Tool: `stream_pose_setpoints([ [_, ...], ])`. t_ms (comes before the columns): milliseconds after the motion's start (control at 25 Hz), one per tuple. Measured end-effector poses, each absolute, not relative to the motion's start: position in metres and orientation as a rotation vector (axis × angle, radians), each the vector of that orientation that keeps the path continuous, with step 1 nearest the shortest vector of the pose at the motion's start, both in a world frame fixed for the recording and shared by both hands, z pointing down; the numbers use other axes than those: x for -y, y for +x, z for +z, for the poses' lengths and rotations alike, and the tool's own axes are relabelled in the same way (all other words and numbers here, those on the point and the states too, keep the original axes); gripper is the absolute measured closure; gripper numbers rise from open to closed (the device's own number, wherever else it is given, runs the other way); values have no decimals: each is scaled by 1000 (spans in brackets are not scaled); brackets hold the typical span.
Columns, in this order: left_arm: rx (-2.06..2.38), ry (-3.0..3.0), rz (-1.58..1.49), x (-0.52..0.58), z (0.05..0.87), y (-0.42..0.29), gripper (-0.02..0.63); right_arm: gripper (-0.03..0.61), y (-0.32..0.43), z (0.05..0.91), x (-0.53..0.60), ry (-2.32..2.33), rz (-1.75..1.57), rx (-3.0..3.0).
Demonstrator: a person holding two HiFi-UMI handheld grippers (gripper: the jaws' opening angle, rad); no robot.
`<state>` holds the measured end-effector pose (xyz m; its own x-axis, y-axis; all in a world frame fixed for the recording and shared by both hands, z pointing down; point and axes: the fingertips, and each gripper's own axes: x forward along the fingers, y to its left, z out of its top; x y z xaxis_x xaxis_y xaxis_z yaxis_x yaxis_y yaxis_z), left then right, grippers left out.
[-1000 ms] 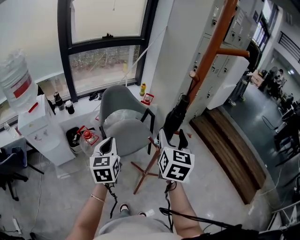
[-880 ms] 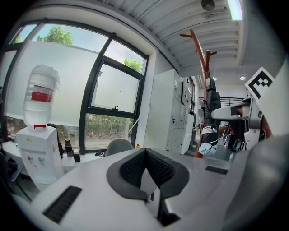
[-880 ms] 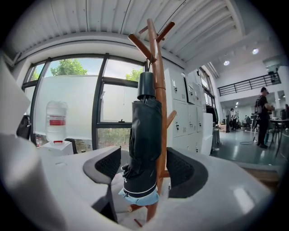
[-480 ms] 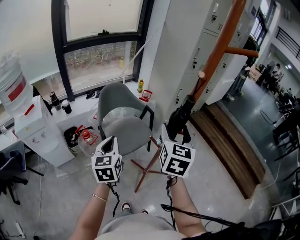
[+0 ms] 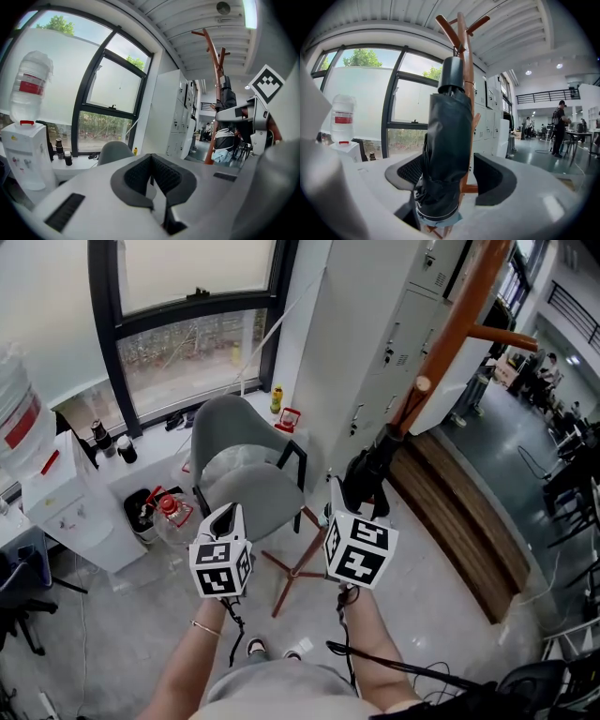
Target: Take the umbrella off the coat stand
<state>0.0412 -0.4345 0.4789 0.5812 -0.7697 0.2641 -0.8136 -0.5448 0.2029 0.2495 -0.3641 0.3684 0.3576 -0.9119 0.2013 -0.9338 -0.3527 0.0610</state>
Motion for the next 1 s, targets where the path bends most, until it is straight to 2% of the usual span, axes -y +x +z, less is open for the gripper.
stream_pose_setpoints([
  [240,1270,2521,223,439,482,46,609,258,250,368,366,2454,195,1674],
  [1000,1261,2514,253,436,482,51,609,328,246,366,366,2434,188,1710],
])
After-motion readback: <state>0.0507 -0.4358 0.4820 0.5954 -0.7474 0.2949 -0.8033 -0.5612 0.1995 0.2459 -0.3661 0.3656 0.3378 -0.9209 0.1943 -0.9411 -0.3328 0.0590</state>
